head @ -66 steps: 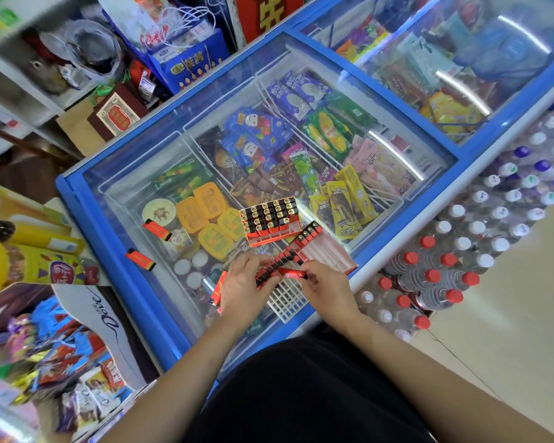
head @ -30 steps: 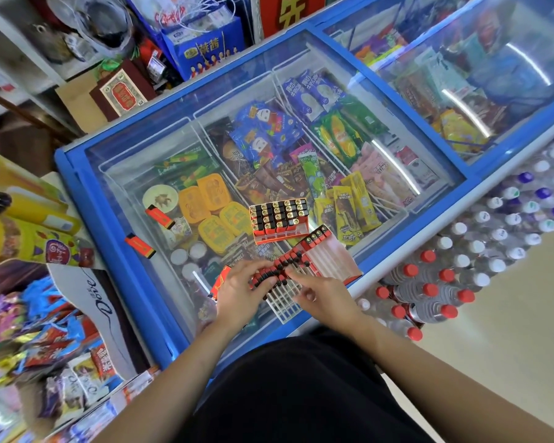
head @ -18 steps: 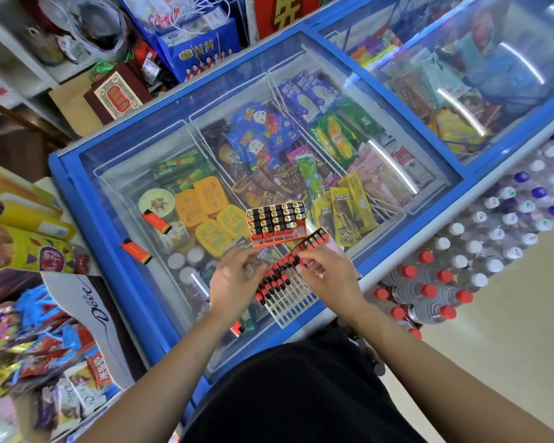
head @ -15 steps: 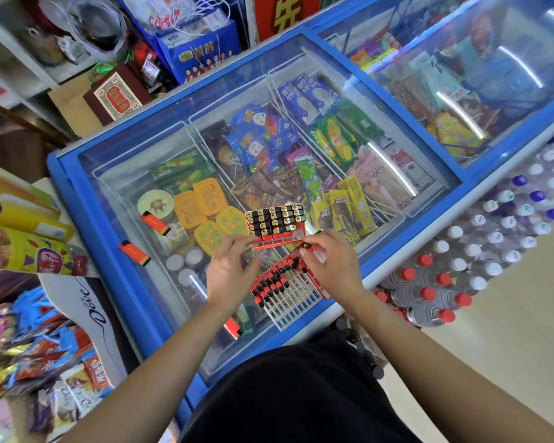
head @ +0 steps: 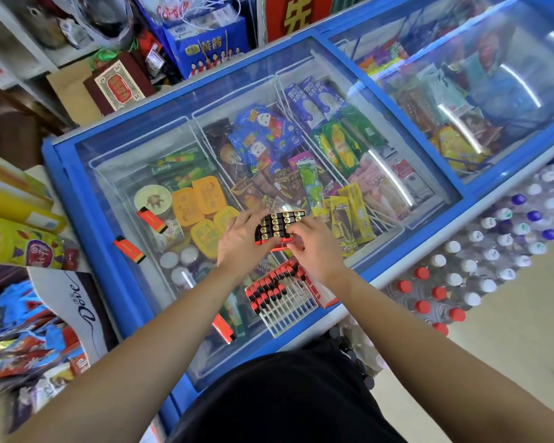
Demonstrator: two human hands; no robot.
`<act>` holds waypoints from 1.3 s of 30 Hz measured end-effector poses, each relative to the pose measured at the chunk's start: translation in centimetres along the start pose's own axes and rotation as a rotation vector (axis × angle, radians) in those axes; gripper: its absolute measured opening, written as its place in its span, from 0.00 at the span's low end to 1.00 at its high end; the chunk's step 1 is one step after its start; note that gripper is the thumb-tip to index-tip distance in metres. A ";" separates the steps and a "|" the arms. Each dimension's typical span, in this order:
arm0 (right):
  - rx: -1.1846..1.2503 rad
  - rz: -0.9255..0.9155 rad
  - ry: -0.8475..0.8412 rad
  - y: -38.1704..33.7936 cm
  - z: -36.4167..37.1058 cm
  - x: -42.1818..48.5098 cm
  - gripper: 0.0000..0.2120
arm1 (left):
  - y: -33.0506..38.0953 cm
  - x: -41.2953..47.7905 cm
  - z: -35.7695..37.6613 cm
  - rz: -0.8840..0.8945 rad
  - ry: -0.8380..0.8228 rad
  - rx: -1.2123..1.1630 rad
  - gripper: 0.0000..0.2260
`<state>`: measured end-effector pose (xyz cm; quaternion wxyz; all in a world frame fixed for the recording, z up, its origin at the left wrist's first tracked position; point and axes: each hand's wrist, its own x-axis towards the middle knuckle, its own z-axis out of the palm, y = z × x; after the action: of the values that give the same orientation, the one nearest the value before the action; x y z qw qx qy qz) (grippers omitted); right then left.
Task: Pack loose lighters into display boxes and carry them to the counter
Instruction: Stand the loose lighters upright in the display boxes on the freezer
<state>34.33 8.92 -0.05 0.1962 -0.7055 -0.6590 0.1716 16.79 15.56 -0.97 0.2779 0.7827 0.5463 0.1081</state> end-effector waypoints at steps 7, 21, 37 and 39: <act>-0.005 -0.006 -0.036 0.1 0.1 1.0 0.08 | -0.6 0.2 0.3 0.010 0.030 -0.029 0.27; 0.105 0.240 -0.033 0.8 -1.7 -1.2 0.11 | -0.7 0.1 0.3 -0.004 0.021 -0.026 0.27; 0.265 0.373 0.039 1.0 -2.9 -0.9 0.10 | -0.7 0.1 0.2 -0.003 0.015 -0.066 0.26; 0.252 0.385 0.061 1.0 -2.4 -0.6 0.12 | -0.7 0.1 0.1 -0.002 0.013 -0.068 0.26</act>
<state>36.36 8.17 1.52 0.2662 -0.7930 -0.4792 0.2656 16.34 15.80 -1.41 0.3009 0.7716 0.5447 0.1317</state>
